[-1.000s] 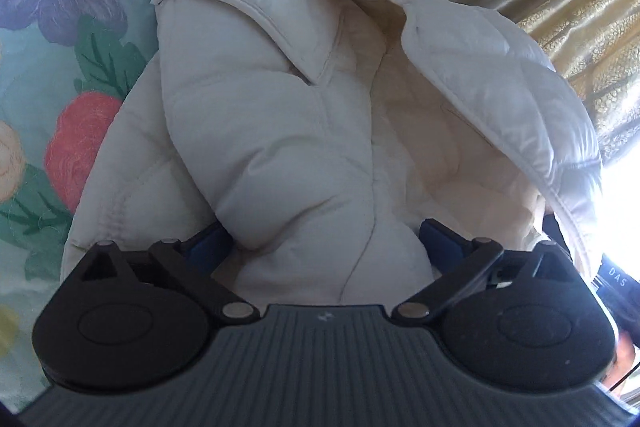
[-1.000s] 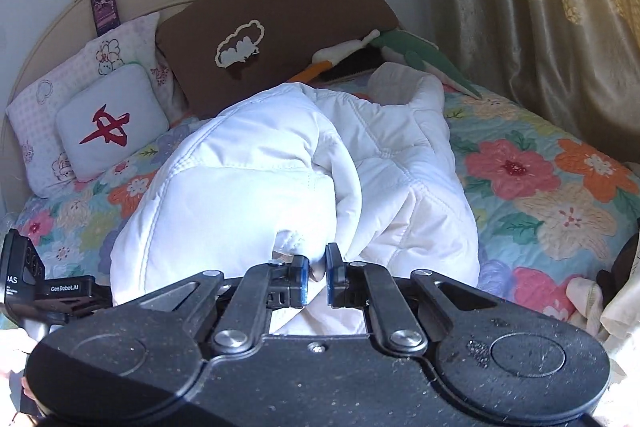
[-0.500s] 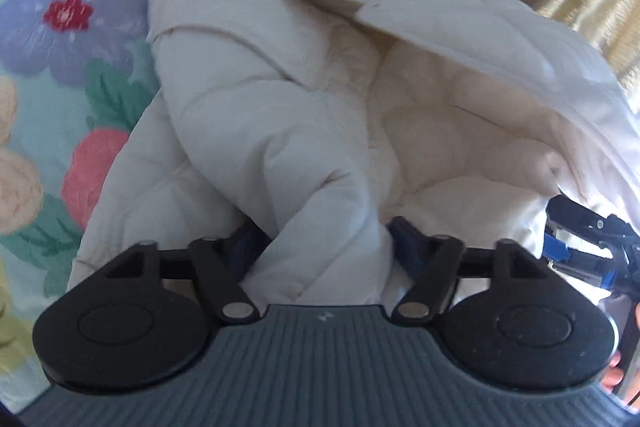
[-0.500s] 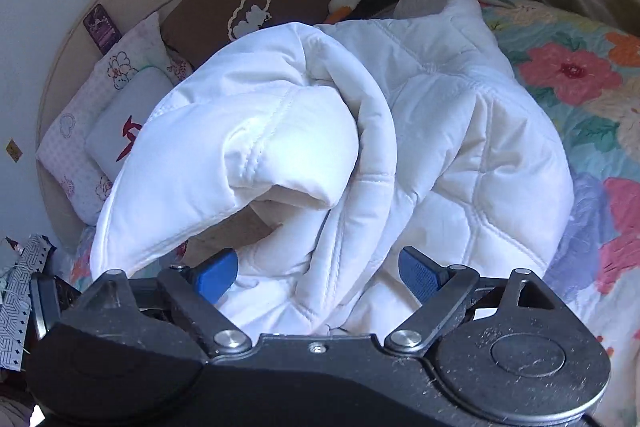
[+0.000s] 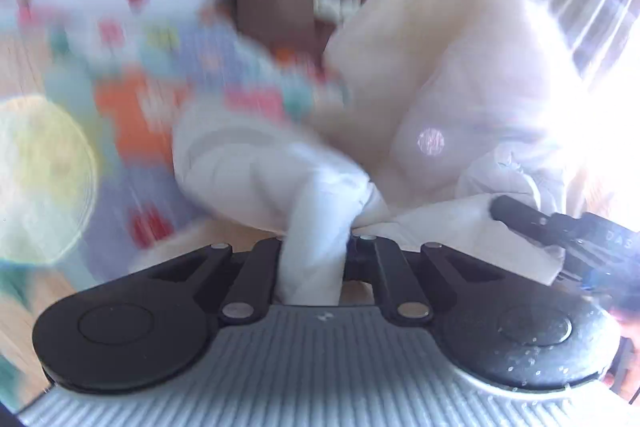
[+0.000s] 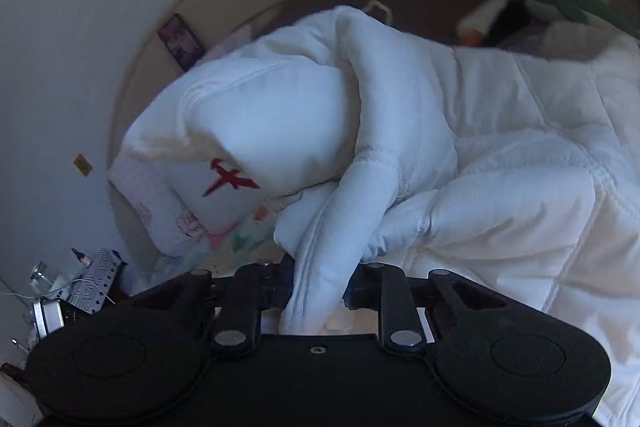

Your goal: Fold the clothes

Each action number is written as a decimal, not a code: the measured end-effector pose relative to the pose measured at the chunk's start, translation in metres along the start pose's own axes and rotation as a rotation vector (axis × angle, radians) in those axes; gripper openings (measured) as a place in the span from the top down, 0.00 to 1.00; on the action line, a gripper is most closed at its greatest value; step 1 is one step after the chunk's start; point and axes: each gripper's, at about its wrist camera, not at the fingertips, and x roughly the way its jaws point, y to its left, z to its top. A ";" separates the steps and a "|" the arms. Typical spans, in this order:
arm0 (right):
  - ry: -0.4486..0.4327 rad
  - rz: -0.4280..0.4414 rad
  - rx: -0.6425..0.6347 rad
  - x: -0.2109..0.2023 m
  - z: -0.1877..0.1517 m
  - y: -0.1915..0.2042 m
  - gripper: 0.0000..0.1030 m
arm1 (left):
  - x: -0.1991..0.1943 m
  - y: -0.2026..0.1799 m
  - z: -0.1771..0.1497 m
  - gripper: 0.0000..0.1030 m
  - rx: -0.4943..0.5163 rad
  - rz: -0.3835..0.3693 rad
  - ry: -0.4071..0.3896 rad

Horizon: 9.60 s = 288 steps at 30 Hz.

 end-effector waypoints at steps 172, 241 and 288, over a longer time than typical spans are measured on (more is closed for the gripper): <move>-0.181 -0.355 0.210 -0.267 -0.041 -0.174 0.35 | 0.097 -0.242 -0.190 0.94 0.025 -0.293 0.546; 0.173 -0.713 -0.522 0.010 -0.040 -0.066 0.86 | 0.068 0.043 -0.085 0.34 -0.173 -0.049 0.311; 0.071 -0.749 -0.289 -0.105 -0.082 -0.100 0.18 | 0.047 -0.017 -0.086 0.78 0.093 -0.003 0.203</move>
